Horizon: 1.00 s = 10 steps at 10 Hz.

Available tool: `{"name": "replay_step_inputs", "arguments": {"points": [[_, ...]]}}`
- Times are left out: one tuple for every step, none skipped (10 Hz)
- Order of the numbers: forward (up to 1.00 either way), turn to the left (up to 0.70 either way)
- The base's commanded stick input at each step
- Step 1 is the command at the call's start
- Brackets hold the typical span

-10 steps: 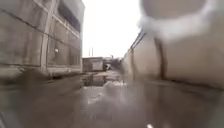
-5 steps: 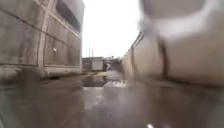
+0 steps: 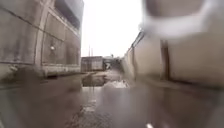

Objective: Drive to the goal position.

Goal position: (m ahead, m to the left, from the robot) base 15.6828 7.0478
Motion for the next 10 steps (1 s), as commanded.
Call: {"name": "replay_step_inputs", "arguments": {"points": [[0.50,0.07],[0.50,0.07],[0.50,0.07],[0.50,0.07],[0.50,0.07],[0.50,0.07],[0.50,0.07],[0.50,0.07],[0.50,0.07],[0.50,0.07]]}}
